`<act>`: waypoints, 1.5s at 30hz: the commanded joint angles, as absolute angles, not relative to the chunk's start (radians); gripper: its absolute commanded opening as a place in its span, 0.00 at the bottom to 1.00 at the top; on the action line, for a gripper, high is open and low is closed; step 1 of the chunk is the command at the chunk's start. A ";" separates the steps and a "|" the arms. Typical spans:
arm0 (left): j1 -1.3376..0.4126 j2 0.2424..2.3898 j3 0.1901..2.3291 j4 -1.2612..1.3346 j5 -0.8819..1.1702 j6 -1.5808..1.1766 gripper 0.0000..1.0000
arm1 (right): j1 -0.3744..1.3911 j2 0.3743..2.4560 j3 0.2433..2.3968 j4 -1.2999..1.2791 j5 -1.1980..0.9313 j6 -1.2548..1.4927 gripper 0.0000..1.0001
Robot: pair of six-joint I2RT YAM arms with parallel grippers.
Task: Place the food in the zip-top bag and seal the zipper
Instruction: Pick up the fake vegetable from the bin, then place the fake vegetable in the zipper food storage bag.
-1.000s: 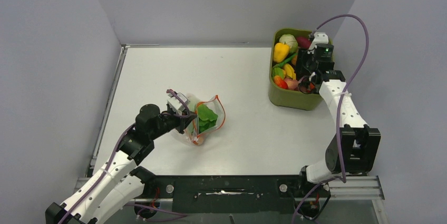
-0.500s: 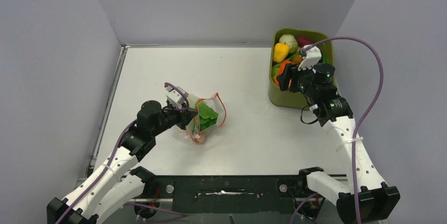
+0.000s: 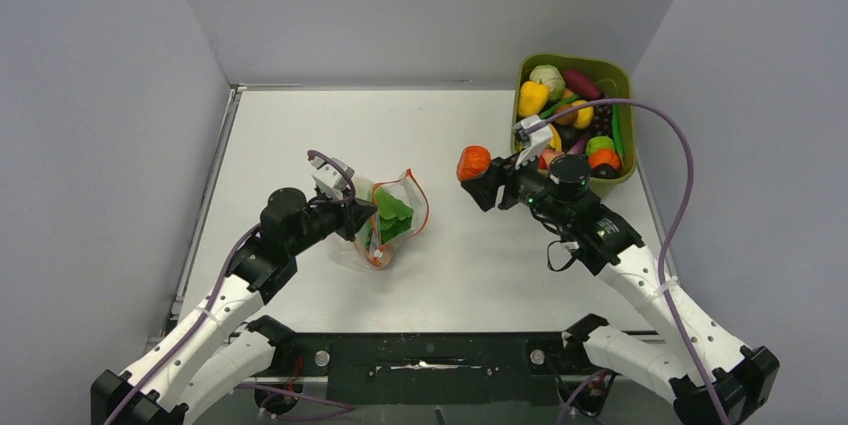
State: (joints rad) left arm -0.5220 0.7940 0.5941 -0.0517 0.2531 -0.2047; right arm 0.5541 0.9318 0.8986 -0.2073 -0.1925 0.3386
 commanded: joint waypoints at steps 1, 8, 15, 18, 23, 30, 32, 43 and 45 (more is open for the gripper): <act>-0.516 0.779 0.645 0.053 0.244 -0.238 0.00 | 0.676 0.979 0.890 -0.054 -0.146 0.389 0.43; -0.516 0.769 0.643 0.051 0.260 -0.245 0.00 | 0.771 1.085 0.883 0.017 -0.121 0.404 0.44; -0.517 0.762 0.634 0.055 0.280 -0.252 0.00 | 0.816 1.195 0.893 0.076 -0.112 0.425 0.45; -0.517 0.757 0.631 0.048 0.292 -0.250 0.00 | 0.836 1.252 0.917 0.063 -0.117 0.411 0.47; -0.517 0.741 0.594 0.095 0.297 -0.281 0.00 | 0.862 1.321 0.947 0.032 -0.101 0.373 0.50; -0.518 0.728 0.559 0.164 0.302 -0.327 0.00 | 0.874 1.386 0.977 0.029 -0.087 0.342 0.58; -0.517 0.729 0.561 0.162 0.309 -0.328 0.00 | 0.875 1.399 0.999 0.002 -0.078 0.330 0.64; -0.517 0.729 0.551 0.171 0.322 -0.330 0.00 | 0.865 1.316 1.038 -0.115 -0.020 0.280 0.87; -0.517 0.726 0.548 0.172 0.320 -0.327 0.00 | 0.857 1.296 1.038 -0.128 -0.020 0.279 0.83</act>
State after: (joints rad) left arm -0.5217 0.7509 0.5419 0.0582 0.3000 -0.3168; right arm 0.8650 1.3697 0.9836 -0.1131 -0.0490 0.3046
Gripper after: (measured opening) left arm 0.013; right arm 0.865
